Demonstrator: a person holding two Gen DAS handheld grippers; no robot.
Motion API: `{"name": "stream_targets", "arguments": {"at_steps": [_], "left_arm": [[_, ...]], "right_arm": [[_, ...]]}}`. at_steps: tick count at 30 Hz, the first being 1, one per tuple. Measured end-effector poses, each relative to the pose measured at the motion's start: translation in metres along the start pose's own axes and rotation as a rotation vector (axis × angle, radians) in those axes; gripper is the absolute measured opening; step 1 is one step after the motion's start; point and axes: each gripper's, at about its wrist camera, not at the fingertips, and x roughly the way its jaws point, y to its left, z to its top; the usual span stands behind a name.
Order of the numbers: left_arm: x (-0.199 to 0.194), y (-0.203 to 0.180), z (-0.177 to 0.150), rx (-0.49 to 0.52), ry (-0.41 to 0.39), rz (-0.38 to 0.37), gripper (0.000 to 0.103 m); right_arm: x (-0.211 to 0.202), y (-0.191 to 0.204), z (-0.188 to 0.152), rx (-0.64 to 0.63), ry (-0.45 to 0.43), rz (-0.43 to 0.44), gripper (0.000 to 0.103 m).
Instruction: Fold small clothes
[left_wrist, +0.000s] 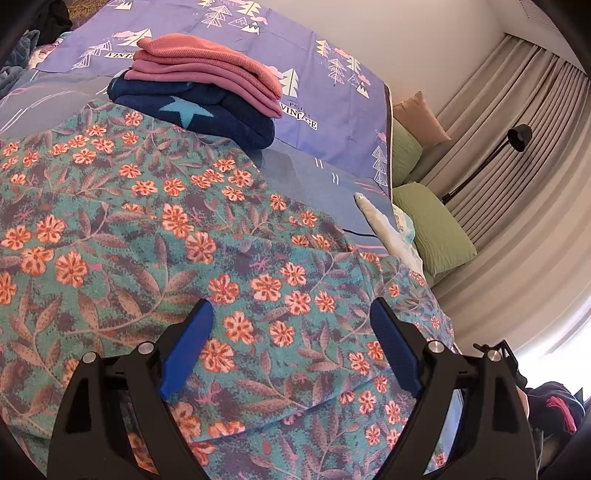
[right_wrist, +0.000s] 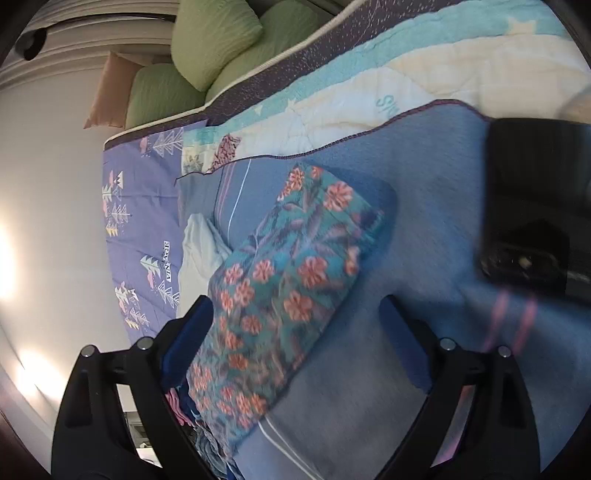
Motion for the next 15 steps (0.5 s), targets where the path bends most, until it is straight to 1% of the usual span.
{"name": "stream_targets", "arguments": {"at_steps": [2, 4, 5, 8, 9, 11, 12, 14, 15], "left_arm": [[0.0, 0.0, 0.0, -0.001, 0.0, -0.002, 0.088], [0.001, 0.001, 0.001, -0.004, 0.001, -0.007, 0.088], [0.001, 0.001, 0.001, -0.005, 0.001, -0.008, 0.088], [0.001, 0.001, 0.001, -0.006, 0.002, -0.009, 0.088], [0.001, 0.001, 0.001, -0.006, 0.003, -0.01, 0.088], [0.001, 0.002, 0.001, -0.01, 0.004, -0.015, 0.088], [0.001, 0.002, 0.002, -0.011, 0.004, -0.017, 0.088], [0.0, 0.003, 0.002, -0.015, 0.004, -0.023, 0.088], [0.0, 0.003, 0.002, -0.016, 0.004, -0.024, 0.088]], "right_arm": [[0.006, -0.002, 0.007, 0.071, 0.012, 0.027, 0.101], [0.012, -0.002, 0.014, 0.12, 0.019, 0.047, 0.101], [0.016, -0.002, 0.016, 0.13, 0.019, 0.043, 0.101], [0.019, 0.001, 0.018, 0.143, -0.009, 0.05, 0.101], [0.019, 0.002, 0.019, 0.141, -0.019, 0.065, 0.101], [0.02, 0.002, 0.019, 0.138, -0.047, 0.132, 0.101], [0.019, 0.001, 0.018, 0.139, -0.058, 0.151, 0.101], [0.017, -0.001, 0.014, 0.135, -0.097, 0.179, 0.101], [0.016, 0.0, 0.013, 0.129, -0.106, 0.177, 0.1]]}}
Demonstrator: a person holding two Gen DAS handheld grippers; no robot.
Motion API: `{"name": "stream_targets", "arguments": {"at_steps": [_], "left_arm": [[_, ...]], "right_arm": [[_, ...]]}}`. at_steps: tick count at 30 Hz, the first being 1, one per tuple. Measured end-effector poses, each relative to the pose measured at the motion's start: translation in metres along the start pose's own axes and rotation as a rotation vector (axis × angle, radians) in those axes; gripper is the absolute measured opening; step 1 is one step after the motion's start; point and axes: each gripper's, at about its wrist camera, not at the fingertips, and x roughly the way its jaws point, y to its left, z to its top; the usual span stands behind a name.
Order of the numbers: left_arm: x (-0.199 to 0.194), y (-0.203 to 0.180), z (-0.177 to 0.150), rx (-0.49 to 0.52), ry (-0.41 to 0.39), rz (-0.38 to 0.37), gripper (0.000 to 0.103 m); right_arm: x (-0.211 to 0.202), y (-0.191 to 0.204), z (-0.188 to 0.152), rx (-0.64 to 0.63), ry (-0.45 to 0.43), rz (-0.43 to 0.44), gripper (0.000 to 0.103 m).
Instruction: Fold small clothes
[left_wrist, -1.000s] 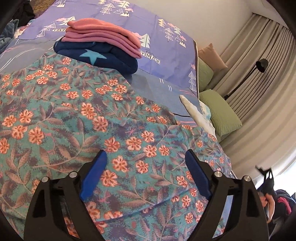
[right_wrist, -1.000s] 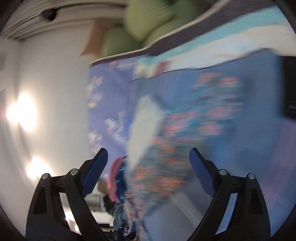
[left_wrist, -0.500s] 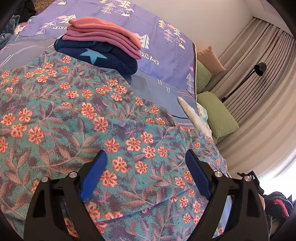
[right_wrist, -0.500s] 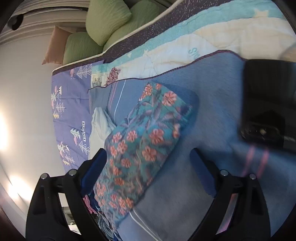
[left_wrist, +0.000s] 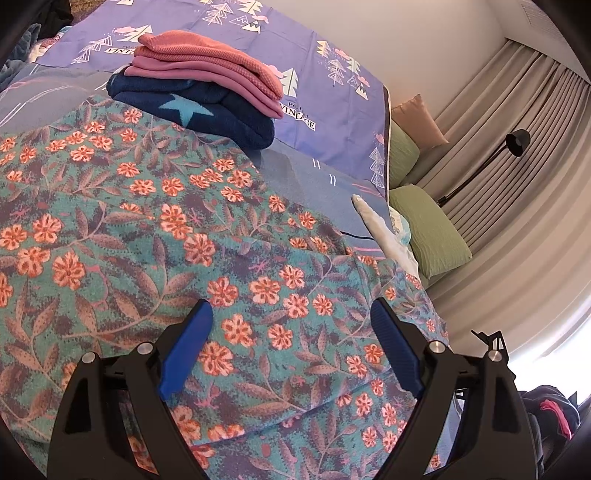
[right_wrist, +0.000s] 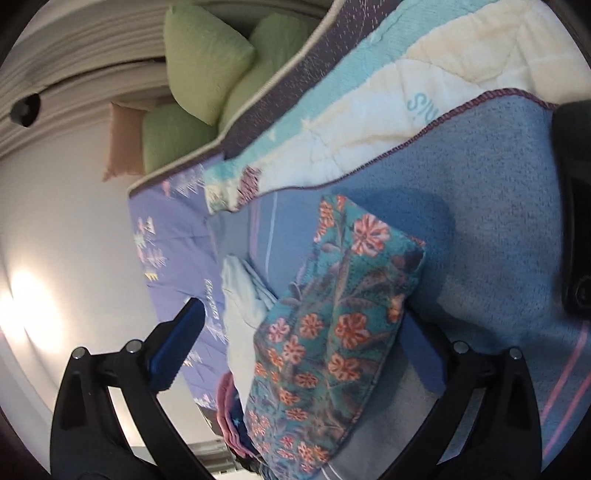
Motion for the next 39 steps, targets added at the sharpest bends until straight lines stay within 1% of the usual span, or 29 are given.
{"name": "stream_targets", "arguments": {"at_steps": [1, 2, 3, 4, 5, 6, 7, 10, 12, 14, 16, 17, 20, 23, 24, 25, 27, 28, 30, 31, 32, 33, 34, 35, 37, 39], "left_arm": [[0.0, 0.0, 0.0, 0.001, 0.0, 0.001, 0.088], [0.0, 0.0, 0.0, 0.001, 0.0, 0.001, 0.088], [0.0, 0.0, 0.0, 0.001, 0.0, 0.001, 0.088], [0.0, 0.0, 0.0, 0.001, 0.001, 0.001, 0.088], [0.0, 0.0, 0.0, 0.001, 0.001, 0.001, 0.088], [0.0, 0.001, 0.0, 0.0, 0.0, 0.0, 0.088], [0.0, 0.001, 0.0, 0.0, 0.0, -0.001, 0.088], [-0.001, 0.001, 0.0, 0.0, 0.0, -0.001, 0.088], [0.0, 0.001, 0.0, 0.0, 0.001, 0.0, 0.088], [0.0, 0.001, 0.001, 0.0, 0.001, -0.001, 0.088], [0.0, 0.001, 0.001, 0.0, 0.002, 0.0, 0.088], [0.0, 0.001, 0.001, 0.0, 0.001, 0.0, 0.088], [0.0, 0.001, 0.001, 0.0, 0.001, -0.001, 0.088], [0.0, 0.001, 0.001, 0.0, 0.001, -0.002, 0.088], [0.0, 0.001, 0.001, 0.0, 0.001, -0.002, 0.088], [0.0, 0.001, 0.001, 0.0, 0.001, -0.002, 0.088], [0.0, 0.002, 0.001, -0.002, 0.001, -0.005, 0.088], [0.0, 0.001, 0.001, -0.002, 0.002, -0.003, 0.088], [0.0, 0.001, 0.001, 0.001, 0.002, 0.0, 0.088], [0.0, 0.001, 0.001, 0.0, 0.002, -0.001, 0.088], [0.0, 0.002, 0.001, -0.001, 0.001, -0.003, 0.088], [0.0, 0.002, 0.001, -0.002, 0.001, -0.005, 0.088], [0.0, 0.002, 0.002, -0.003, 0.001, -0.006, 0.088], [0.0, 0.002, 0.002, -0.004, 0.0, -0.008, 0.088], [-0.001, 0.002, 0.002, -0.007, -0.001, -0.017, 0.088], [-0.002, 0.003, 0.002, -0.012, -0.002, -0.027, 0.088]], "right_arm": [[0.0, 0.001, -0.002, -0.013, -0.001, -0.01, 0.099], [0.002, 0.003, -0.003, -0.033, 0.013, -0.026, 0.095], [0.003, 0.004, -0.004, -0.046, 0.027, -0.026, 0.085], [0.006, 0.004, -0.007, -0.055, 0.052, -0.011, 0.077], [0.007, 0.001, -0.01, -0.041, 0.069, 0.008, 0.064], [0.007, -0.002, -0.013, -0.027, 0.073, 0.017, 0.058], [0.006, -0.005, -0.016, -0.013, 0.064, 0.032, 0.058], [0.002, -0.008, -0.02, -0.025, 0.011, 0.033, 0.05], [-0.001, -0.012, -0.02, -0.01, -0.024, 0.034, 0.046], [-0.01, -0.018, -0.02, 0.039, -0.079, 0.048, 0.046], [-0.02, -0.021, -0.022, 0.073, -0.125, 0.041, 0.047], [-0.022, -0.021, -0.024, 0.082, -0.127, 0.042, 0.05], [-0.023, -0.018, -0.033, 0.099, -0.083, 0.079, 0.059], [-0.019, -0.016, -0.037, 0.094, -0.046, 0.083, 0.06], [-0.017, -0.015, -0.035, 0.079, -0.046, 0.075, 0.06], [-0.017, -0.015, -0.031, 0.064, -0.064, 0.058, 0.06], [-0.015, -0.017, -0.025, 0.061, -0.094, 0.031, 0.054], [-0.012, -0.019, -0.022, 0.065, -0.097, 0.022, 0.051], [-0.009, -0.019, -0.018, 0.056, -0.099, 0.009, 0.04], [-0.007, -0.018, -0.016, 0.037, -0.1, 0.007, 0.038], [-0.007, -0.016, -0.014, 0.023, -0.107, 0.004, 0.03], [-0.006, -0.016, -0.013, 0.013, -0.117, -0.002, 0.015], [-0.006, -0.015, -0.013, -0.005, -0.127, -0.017, 0.009], [-0.007, -0.012, -0.014, -0.024, -0.142, -0.028, 0.005], [-0.011, -0.003, -0.019, -0.07, -0.177, -0.045, 0.004], [-0.018, 0.021, -0.031, -0.178, -0.224, -0.063, 0.004]]}}
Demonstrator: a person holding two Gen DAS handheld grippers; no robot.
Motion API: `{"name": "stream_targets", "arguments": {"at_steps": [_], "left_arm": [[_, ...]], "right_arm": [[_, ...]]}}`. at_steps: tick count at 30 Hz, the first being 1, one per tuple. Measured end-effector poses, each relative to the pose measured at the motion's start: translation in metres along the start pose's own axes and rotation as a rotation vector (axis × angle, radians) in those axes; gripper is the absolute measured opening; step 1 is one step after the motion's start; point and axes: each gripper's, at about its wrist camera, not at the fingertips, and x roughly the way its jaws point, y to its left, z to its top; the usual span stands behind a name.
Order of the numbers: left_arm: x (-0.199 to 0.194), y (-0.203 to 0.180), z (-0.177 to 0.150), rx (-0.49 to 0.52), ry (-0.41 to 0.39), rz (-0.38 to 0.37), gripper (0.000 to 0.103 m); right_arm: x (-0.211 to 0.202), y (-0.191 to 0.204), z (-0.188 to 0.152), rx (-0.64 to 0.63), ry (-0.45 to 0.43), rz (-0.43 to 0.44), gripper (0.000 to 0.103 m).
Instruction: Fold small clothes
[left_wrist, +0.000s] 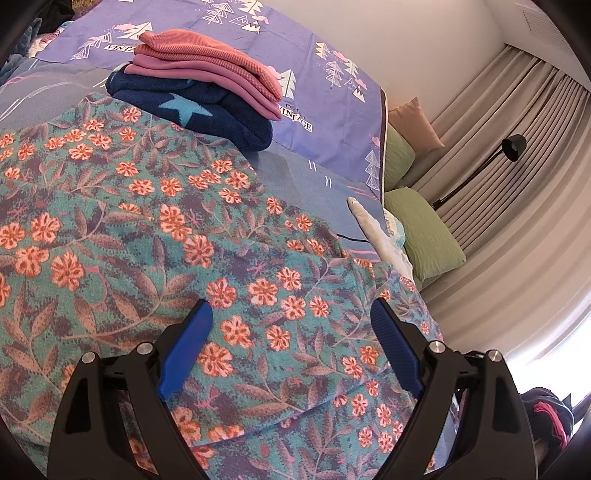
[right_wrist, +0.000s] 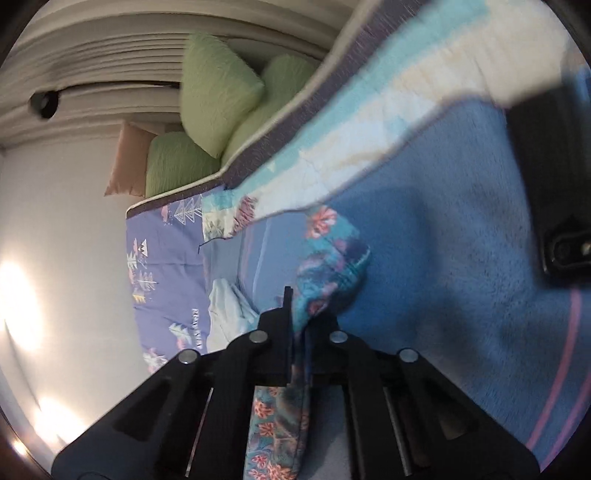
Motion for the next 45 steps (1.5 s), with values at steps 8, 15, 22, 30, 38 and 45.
{"name": "stream_targets", "arguments": {"at_steps": [8, 15, 22, 30, 38, 45], "left_arm": [[-0.004, 0.003, 0.001, -0.036, -0.01, -0.049, 0.088], [-0.013, 0.017, 0.008, -0.163, -0.021, -0.236, 0.088], [-0.022, 0.04, 0.017, -0.337, -0.009, -0.462, 0.088], [-0.022, 0.065, 0.024, -0.479, 0.057, -0.558, 0.088], [-0.024, 0.073, 0.027, -0.529, 0.146, -0.529, 0.088], [-0.023, 0.086, 0.023, -0.553, 0.168, -0.516, 0.082]], "right_arm": [[-0.006, 0.102, -0.044, -0.243, 0.051, 0.146, 0.004], [-0.008, 0.178, -0.13, -0.456, 0.206, 0.306, 0.004], [0.007, 0.212, -0.259, -0.717, 0.455, 0.371, 0.004], [0.028, 0.177, -0.408, -1.09, 0.719, 0.349, 0.004], [-0.007, 0.158, -0.471, -1.39, 0.777, 0.411, 0.014], [-0.012, 0.146, -0.476, -1.333, 0.942, 0.473, 0.048]]}}
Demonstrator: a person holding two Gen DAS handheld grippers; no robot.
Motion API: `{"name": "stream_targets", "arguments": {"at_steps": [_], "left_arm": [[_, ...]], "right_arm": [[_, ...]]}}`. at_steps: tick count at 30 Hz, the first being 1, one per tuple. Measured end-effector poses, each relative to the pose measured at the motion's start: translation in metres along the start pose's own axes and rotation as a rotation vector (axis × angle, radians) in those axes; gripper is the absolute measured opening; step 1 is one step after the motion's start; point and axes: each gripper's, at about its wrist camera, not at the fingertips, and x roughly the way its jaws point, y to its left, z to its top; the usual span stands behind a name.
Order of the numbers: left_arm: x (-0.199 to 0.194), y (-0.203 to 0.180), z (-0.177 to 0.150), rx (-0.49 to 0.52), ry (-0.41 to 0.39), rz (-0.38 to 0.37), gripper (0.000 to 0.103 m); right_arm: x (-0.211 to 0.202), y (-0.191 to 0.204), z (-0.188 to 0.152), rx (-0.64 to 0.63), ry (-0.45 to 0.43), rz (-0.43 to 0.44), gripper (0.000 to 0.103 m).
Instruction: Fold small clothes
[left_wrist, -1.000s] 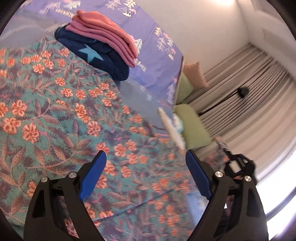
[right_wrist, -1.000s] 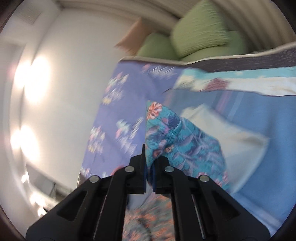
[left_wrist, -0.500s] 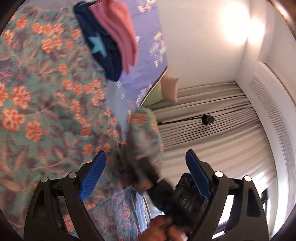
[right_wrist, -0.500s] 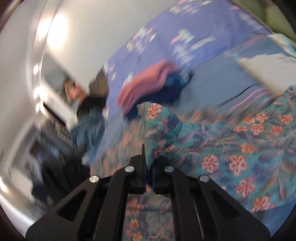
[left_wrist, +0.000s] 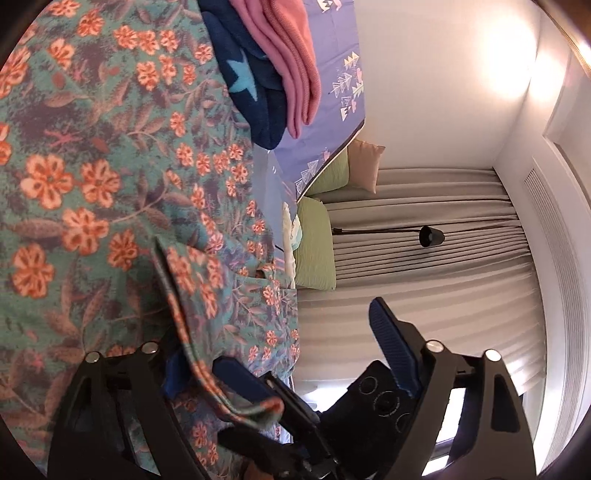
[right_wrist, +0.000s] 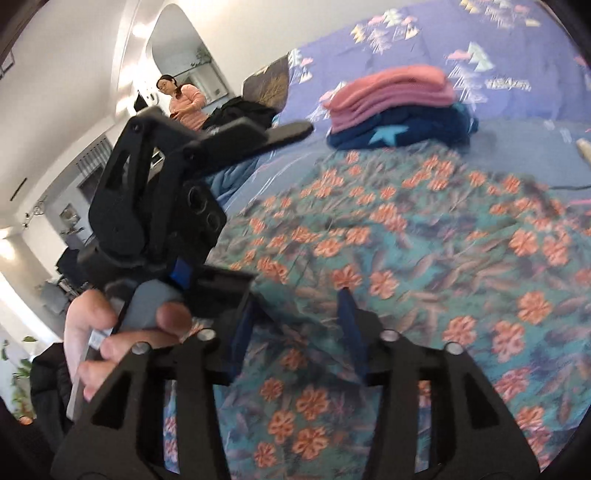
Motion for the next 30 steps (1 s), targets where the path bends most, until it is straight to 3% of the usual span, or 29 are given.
{"name": "stream_targets", "arguments": {"at_steps": [3, 6, 8, 10, 11, 16, 21, 30], "left_arm": [[-0.002, 0.006, 0.002, -0.011, 0.0, 0.037, 0.068], [-0.003, 0.012, 0.003, -0.003, -0.009, 0.1, 0.047], [-0.004, 0.016, 0.003, 0.003, -0.016, 0.141, 0.026], [-0.005, 0.017, 0.004, 0.016, -0.024, 0.169, 0.008], [-0.006, 0.017, 0.004, 0.026, -0.033, 0.174, 0.004], [-0.011, 0.003, 0.004, 0.102, -0.076, 0.184, 0.003], [-0.02, -0.017, 0.01, 0.165, -0.109, 0.171, 0.003], [-0.006, -0.115, 0.025, 0.336, -0.072, 0.215, 0.003]], "right_arm": [[-0.001, -0.004, 0.003, 0.021, 0.014, 0.049, 0.051], [-0.021, -0.007, 0.005, 0.019, -0.009, 0.088, 0.058], [-0.037, -0.015, 0.007, 0.033, -0.05, 0.1, 0.06], [-0.048, -0.029, 0.014, 0.084, -0.098, 0.111, 0.066], [-0.054, -0.038, 0.016, 0.123, -0.123, 0.12, 0.068], [-0.08, -0.078, 0.019, 0.308, -0.228, 0.165, 0.073], [-0.108, -0.095, 0.02, 0.359, -0.331, 0.152, 0.074], [-0.138, -0.148, 0.011, 0.579, -0.471, 0.208, 0.077]]}}
